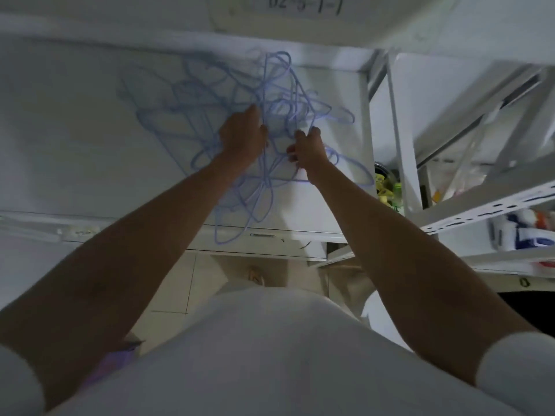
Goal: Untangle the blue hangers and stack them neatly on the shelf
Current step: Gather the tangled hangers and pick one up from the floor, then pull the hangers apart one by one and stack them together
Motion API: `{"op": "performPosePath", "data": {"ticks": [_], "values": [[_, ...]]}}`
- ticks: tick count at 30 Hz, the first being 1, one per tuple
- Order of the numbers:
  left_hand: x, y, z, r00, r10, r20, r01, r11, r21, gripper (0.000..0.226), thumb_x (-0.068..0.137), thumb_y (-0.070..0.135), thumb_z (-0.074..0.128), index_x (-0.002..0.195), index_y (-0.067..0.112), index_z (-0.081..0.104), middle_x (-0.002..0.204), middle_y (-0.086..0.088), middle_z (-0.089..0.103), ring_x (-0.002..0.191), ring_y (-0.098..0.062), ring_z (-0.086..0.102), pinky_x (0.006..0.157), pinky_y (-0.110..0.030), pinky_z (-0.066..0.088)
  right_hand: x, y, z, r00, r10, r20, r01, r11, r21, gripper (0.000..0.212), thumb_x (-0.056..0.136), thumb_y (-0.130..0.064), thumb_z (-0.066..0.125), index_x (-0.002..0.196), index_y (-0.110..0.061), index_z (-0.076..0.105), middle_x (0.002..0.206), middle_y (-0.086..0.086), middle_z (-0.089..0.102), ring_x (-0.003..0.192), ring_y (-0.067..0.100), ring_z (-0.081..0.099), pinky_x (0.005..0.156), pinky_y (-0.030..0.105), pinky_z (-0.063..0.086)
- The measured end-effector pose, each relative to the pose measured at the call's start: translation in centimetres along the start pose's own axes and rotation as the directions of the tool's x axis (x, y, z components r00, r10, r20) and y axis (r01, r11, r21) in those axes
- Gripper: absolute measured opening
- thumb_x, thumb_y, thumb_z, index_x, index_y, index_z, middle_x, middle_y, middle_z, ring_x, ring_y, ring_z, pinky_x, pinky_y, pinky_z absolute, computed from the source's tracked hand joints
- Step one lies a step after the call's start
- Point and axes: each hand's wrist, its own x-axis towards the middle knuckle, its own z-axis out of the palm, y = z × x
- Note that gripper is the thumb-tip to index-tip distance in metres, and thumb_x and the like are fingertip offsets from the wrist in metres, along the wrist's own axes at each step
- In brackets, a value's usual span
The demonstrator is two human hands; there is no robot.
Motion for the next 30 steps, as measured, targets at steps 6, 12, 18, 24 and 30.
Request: {"op": "performPosePath", "data": {"ticks": [6, 12, 18, 24, 30], "values": [[-3.3, 0.3, -0.6, 0.997, 0.059, 0.057, -0.059, 0.998, 0.004, 0.049, 0.099, 0.042, 0.048, 0.139, 0.013, 0.048, 0.133, -0.018, 0.060, 0.123, -0.040, 0.052, 0.099, -0.045, 0.043, -3.6, 1.8, -0.5, 0.998, -0.055, 0.041, 0.057, 0.998, -0.030, 0.019, 0.094, -0.027, 0.053, 0.111, -0.019, 0.048, 0.093, 0.010, 0.055, 0.082, 0.023, 0.053, 0.073, 0.038, 0.046], [-13.3, -0.4, 0.5, 0.995, 0.075, 0.070, -0.064, 0.987, -0.145, 0.056, 0.100, 0.036, 0.052, 0.149, 0.008, 0.042, 0.160, -0.015, 0.031, 0.145, -0.033, 0.034, 0.117, -0.042, 0.031, -10.1, 4.3, -4.3, 0.986, -0.163, 0.030, 0.165, 0.982, -0.094, 0.051, 0.101, -0.022, 0.051, 0.151, -0.019, 0.046, 0.131, 0.004, 0.061, 0.114, 0.023, 0.058, 0.099, 0.037, 0.045], [-25.4, -1.5, 0.3, 0.985, 0.037, 0.167, -0.022, 0.996, -0.089, 0.060, 0.103, 0.043, 0.043, 0.155, 0.016, 0.031, 0.166, -0.006, 0.021, 0.149, -0.027, 0.025, 0.118, -0.046, 0.029, -17.2, 6.8, -6.2, 0.963, -0.201, 0.180, 0.235, 0.952, -0.197, 0.056, 0.103, -0.022, 0.052, 0.157, -0.017, 0.038, 0.159, 0.003, 0.045, 0.142, 0.021, 0.045, 0.110, 0.025, 0.032], [-33.4, -5.2, -3.2, 0.980, -0.072, 0.188, 0.082, 0.996, -0.045, 0.060, 0.103, 0.046, 0.038, 0.156, 0.019, 0.028, 0.166, -0.007, 0.018, 0.151, -0.029, 0.020, 0.118, -0.050, 0.028, -23.4, 8.3, -5.7, 0.936, -0.219, 0.274, 0.309, 0.885, -0.347, 0.055, 0.104, -0.025, 0.049, 0.157, -0.017, 0.038, 0.160, 0.008, 0.042, 0.143, 0.026, 0.044, 0.114, 0.031, 0.033], [-38.4, -10.0, -7.8, 0.979, -0.036, 0.202, 0.040, 0.999, -0.020, 0.060, 0.104, 0.045, 0.037, 0.156, 0.018, 0.026, 0.165, -0.007, 0.019, 0.152, -0.026, 0.017, 0.119, -0.047, 0.026, -30.4, 9.0, -4.1, 0.941, -0.242, 0.235, 0.315, 0.879, -0.358, 0.054, 0.104, -0.028, 0.050, 0.156, -0.018, 0.040, 0.155, 0.011, 0.047, 0.134, 0.032, 0.052, 0.113, 0.041, 0.042]]}}
